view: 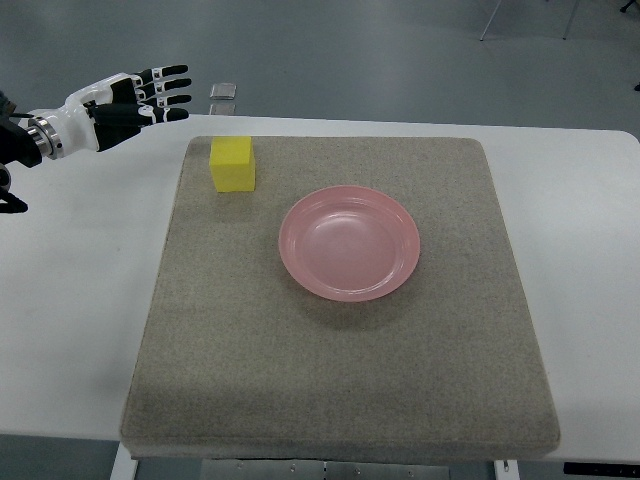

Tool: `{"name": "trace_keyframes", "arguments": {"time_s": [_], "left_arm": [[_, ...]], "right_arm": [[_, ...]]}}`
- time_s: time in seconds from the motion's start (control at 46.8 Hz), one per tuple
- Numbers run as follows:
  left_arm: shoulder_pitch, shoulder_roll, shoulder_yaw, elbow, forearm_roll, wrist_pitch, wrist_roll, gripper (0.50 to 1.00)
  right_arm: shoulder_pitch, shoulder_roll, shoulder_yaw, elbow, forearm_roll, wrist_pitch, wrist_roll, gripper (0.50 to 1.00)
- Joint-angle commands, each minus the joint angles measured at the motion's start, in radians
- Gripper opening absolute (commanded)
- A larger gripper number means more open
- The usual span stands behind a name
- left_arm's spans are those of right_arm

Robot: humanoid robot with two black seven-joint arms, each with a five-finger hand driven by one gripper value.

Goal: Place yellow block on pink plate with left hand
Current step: 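Move the left hand forward toward the yellow cube, then lower the left hand onto the yellow cube and close fingers around it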

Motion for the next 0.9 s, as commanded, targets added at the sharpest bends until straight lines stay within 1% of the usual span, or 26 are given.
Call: {"name": "trace_keyframes", "arguments": {"time_s": [0.0, 0.085, 0.214, 0.278, 0.342, 0.427, 0.619, 0.705, 0.79, 0.875], "left_arm": [[-0.02, 0.005, 0.002, -0.001, 0.095, 0.002, -0.025, 0.994], [-0.043, 0.018, 0.003, -0.019, 0.215, 0.002, -0.056, 0.994], [-0.06, 0.029, 0.003, -0.065, 0.472, 0.023, -0.106, 0.992], [-0.06, 0.029, 0.003, -0.089, 0.595, 0.054, -0.137, 0.992], [-0.057, 0.028, 0.008, -0.103, 0.699, 0.106, -0.156, 0.992], [-0.055, 0.019, 0.042, -0.12, 0.802, 0.166, -0.157, 0.992], [-0.083, 0.011, 0.144, -0.149, 0.924, 0.29, -0.157, 0.99], [-0.085, -0.027, 0.169, -0.146, 0.991, 0.342, -0.156, 0.99], [-0.085, -0.05, 0.171, -0.139, 1.045, 0.377, -0.153, 0.99], [-0.085, -0.072, 0.172, -0.136, 1.066, 0.385, -0.151, 0.99]], "right_arm": [[0.0, 0.0, 0.0, 0.0, 0.0, 0.0, 0.0, 0.924], [0.0, 0.0, 0.0, 0.0, 0.0, 0.0, 0.0, 0.924], [0.0, 0.0, 0.0, 0.0, 0.0, -0.001, 0.0, 0.924], [0.0, 0.0, 0.0, 0.0, 0.0, 0.0, 0.0, 0.924], [0.0, 0.0, 0.0, 0.0, 0.0, 0.0, 0.0, 0.924], [0.0, 0.0, 0.0, 0.0, 0.0, 0.0, 0.0, 0.924], [0.0, 0.0, 0.0, 0.0, 0.0, 0.0, 0.0, 0.924], [0.0, 0.0, 0.0, -0.002, 0.0, 0.0, 0.0, 0.924], [0.0, 0.0, 0.0, 0.0, 0.0, -0.001, 0.0, 0.924], [0.0, 0.0, 0.0, 0.0, 0.0, 0.0, 0.0, 0.924]]}}
